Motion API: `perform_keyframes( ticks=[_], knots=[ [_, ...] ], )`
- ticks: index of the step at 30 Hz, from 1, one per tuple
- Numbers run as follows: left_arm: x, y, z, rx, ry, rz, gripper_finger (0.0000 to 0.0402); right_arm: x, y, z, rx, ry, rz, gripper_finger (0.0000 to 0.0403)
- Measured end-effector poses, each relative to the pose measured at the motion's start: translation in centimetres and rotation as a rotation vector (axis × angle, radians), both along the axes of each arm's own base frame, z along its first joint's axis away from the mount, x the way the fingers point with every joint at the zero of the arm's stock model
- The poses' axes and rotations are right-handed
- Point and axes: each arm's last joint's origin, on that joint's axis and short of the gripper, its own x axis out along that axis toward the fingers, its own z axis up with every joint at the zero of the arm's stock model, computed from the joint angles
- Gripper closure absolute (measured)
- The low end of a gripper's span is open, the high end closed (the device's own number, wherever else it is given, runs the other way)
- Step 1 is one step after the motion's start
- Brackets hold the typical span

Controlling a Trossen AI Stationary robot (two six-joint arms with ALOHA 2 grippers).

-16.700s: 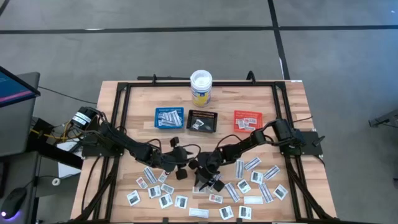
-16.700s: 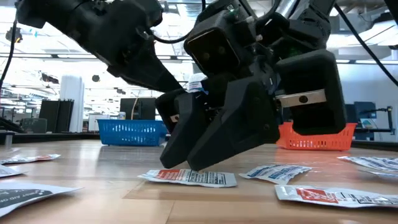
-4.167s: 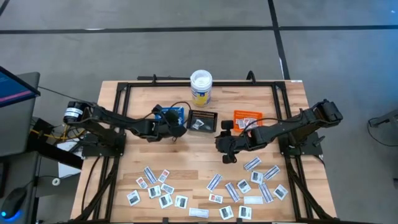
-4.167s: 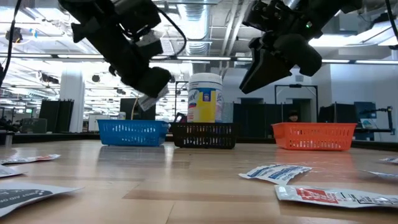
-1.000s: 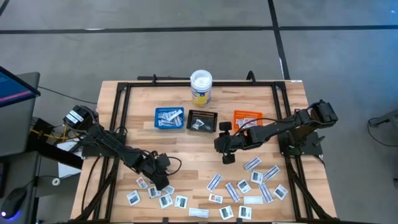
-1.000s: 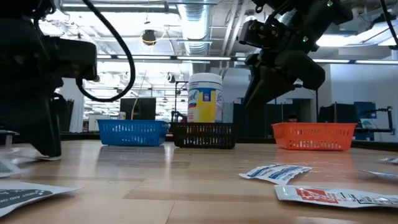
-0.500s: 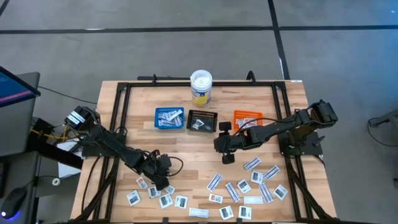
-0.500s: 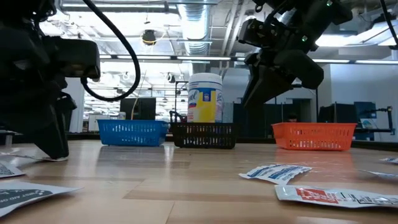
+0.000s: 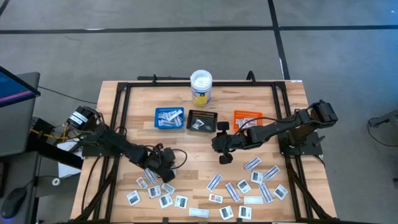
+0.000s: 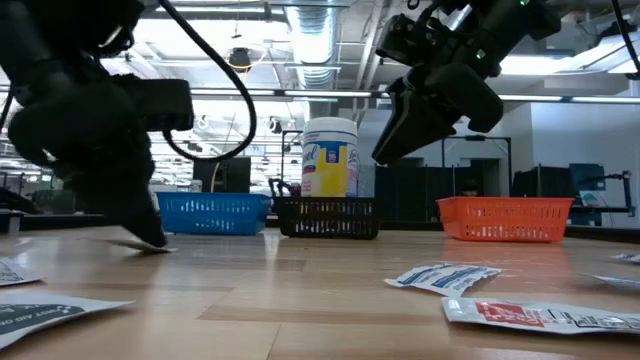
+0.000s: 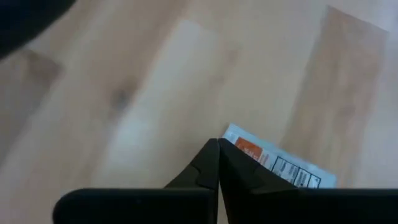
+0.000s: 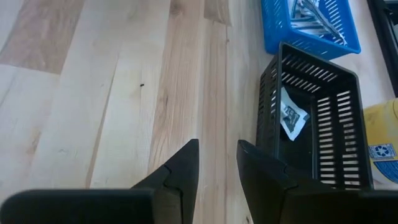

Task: Pick & Place First Aid Supplies
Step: Put the orange ointment pack into the orange bin

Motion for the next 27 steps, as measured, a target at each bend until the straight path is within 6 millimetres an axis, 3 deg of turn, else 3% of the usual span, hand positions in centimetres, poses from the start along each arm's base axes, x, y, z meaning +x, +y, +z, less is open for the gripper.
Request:
perform_keyframes(
  ticks=[4, 9, 14, 19, 27],
  knots=[
    [0.6, 0.6, 0.3, 0.045, -0.053, 0.036, 0.0396, 0.0, 0.1, 0.0, 0.017, 0.000, 0.007, 0.0300],
    [1.1, 1.7, 0.3, 0.042, -0.054, 0.082, 0.0397, 0.2, 0.5, -0.1, 0.196, -0.048, 0.020, 0.0300],
    [1.2, 1.7, 0.3, 0.055, -0.019, -0.067, 0.0382, 0.0, 0.8, -0.7, 0.255, -0.051, 0.106, 0.0300],
    [1.4, 1.8, 0.6, 0.134, -0.020, -0.195, 0.0334, 0.0, 0.7, -0.7, 0.243, -0.047, 0.116, 0.0300],
    [1.7, 2.7, 0.7, 0.027, 0.005, -0.238, 0.0236, 0.0, 0.6, -0.7, 0.241, -0.049, 0.115, 0.0300]
  ],
)
